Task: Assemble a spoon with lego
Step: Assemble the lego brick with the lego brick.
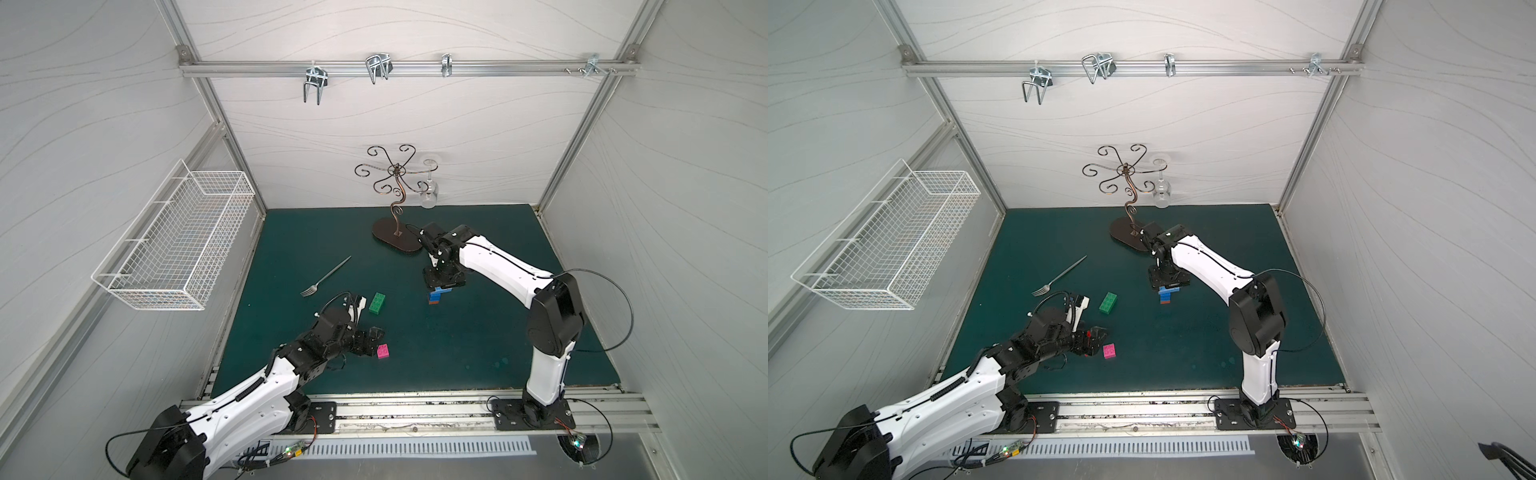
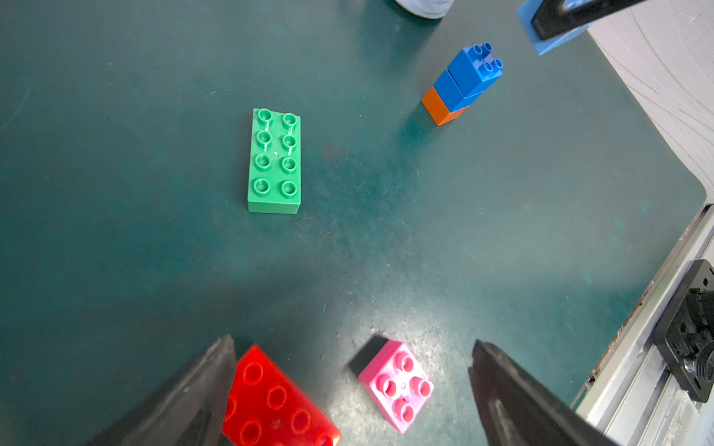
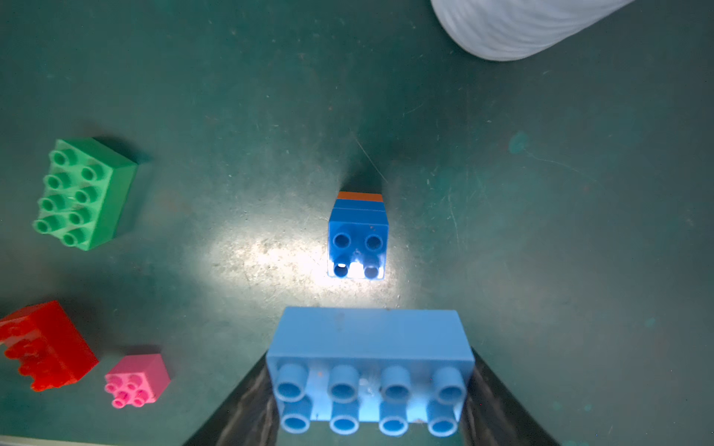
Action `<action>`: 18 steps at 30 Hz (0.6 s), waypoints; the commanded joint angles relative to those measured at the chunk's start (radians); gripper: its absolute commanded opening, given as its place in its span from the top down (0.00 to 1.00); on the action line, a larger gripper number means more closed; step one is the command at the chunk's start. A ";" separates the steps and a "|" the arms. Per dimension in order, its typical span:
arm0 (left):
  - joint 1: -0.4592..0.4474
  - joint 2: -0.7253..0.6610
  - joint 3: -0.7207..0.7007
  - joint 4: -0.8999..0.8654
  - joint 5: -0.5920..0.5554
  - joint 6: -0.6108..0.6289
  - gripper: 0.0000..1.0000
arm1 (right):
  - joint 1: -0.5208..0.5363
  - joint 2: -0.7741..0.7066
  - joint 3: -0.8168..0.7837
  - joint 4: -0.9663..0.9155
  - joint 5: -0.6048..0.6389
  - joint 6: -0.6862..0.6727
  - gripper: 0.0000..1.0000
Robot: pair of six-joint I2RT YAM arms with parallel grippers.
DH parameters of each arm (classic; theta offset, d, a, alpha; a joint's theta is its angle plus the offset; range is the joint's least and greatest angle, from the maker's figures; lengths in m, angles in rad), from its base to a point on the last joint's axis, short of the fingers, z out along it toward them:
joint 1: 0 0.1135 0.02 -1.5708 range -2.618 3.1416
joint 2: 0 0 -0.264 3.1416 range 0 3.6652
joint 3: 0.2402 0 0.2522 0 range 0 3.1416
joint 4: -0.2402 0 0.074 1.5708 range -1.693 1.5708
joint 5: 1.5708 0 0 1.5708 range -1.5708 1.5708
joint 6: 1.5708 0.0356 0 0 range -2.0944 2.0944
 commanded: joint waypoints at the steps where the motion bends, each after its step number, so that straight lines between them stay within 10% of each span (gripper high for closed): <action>1: -0.006 0.005 0.032 0.065 0.003 0.013 0.00 | -0.011 0.034 0.038 -0.007 -0.017 -0.019 0.46; 18: -0.005 0.010 0.026 0.050 -0.011 0.015 0.00 | -0.026 0.113 0.053 0.026 -0.058 -0.022 0.46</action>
